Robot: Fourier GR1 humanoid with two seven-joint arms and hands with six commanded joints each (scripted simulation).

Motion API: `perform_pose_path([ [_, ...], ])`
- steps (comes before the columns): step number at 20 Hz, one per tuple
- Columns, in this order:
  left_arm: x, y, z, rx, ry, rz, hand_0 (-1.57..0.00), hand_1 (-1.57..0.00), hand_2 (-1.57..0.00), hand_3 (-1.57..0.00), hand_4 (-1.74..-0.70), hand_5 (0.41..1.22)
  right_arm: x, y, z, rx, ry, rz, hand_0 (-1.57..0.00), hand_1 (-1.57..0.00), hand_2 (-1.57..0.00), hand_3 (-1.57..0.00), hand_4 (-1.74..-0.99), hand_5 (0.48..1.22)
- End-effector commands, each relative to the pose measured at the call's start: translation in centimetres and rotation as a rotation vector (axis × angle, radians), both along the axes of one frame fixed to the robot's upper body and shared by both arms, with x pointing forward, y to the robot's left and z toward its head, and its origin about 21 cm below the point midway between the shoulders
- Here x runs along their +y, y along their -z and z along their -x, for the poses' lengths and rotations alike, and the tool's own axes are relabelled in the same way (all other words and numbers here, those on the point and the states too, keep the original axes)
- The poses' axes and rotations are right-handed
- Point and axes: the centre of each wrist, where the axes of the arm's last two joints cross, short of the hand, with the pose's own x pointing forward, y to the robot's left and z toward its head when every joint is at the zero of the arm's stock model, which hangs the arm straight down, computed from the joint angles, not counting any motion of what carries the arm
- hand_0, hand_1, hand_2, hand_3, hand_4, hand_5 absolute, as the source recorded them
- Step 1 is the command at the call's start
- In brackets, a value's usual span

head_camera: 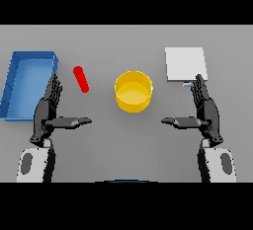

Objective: Pick up the red beaker and tilt it to pour out 1 green nut into yellow bowl. Pick up the yellow bowl and place it on the metallic measuring scale.

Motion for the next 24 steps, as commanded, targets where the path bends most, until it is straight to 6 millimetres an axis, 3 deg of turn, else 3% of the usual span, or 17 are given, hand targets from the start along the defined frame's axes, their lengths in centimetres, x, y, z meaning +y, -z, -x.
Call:
perform_pose_path([
  [1, 0.0, 0.0, 0.0, 0.0, -0.001, 0.0, 0.0, 0.0, 0.0, 0.0, -1.14, 0.66, 0.1, 0.0, 0.0, 0.0, 0.0, -0.001, 0.0, 0.0, 0.0, 0.0, -1.071, 0.578],
  [6, 0.3, -0.1, 0.1, -0.005, -0.001, -0.001, 0.0, 0.0, 0.0, 0.0, -1.14, 0.66, 0.9, 0.1, -0.3, 0.005, -0.007, -0.005, 0.0, 0.0, 0.0, 0.0, -1.071, 0.578],
  [8, 0.4, -1.3, 1.9, -0.069, 0.06, -0.127, 0.0, 0.0, 0.0, 0.0, -1.14, 0.66, 0.9, -0.6, 0.9, -0.133, -0.021, 0.238, 0.0, 0.0, 0.0, 0.0, -1.072, 0.577],
  [12, 0.1, -2.3, 3.6, -0.036, 0.095, -0.198, 0.0, 0.0, 0.0, 0.0, -1.14, 0.657, 1.1, -1.3, 1.3, -0.155, -0.039, 0.339, 0.0, 0.0, 0.0, 0.0, -1.084, 0.585],
  [14, 0.4, -2.7, 2.9, -0.006, 0.096, -0.212, 0.0, 0.0, 0.0, 0.0, -1.14, 0.652, 1.4, -1.5, 1.6, -0.148, -0.06, 0.315, 0.0, 0.0, 0.0, 0.0, -1.118, 0.6],
  [18, -0.3, -1.5, 1.3, 0.042, 0.119, -0.213, 0.0, 0.0, 0.0, 0.0, -1.14, 0.647, 1.4, -1.7, 1.3, -0.152, -0.083, 0.279, 0.0, 0.0, 0.0, 0.0, -1.18, 0.627],
  [24, 0.1, -0.1, -3.4, 0.069, 0.116, -0.225, 0.0, 0.0, 0.0, 0.0, -1.18, 0.644, 1.2, -1.6, 1.6, -0.157, -0.088, 0.244, 0.0, 0.0, 0.0, 0.0, -1.22, 0.626],
])
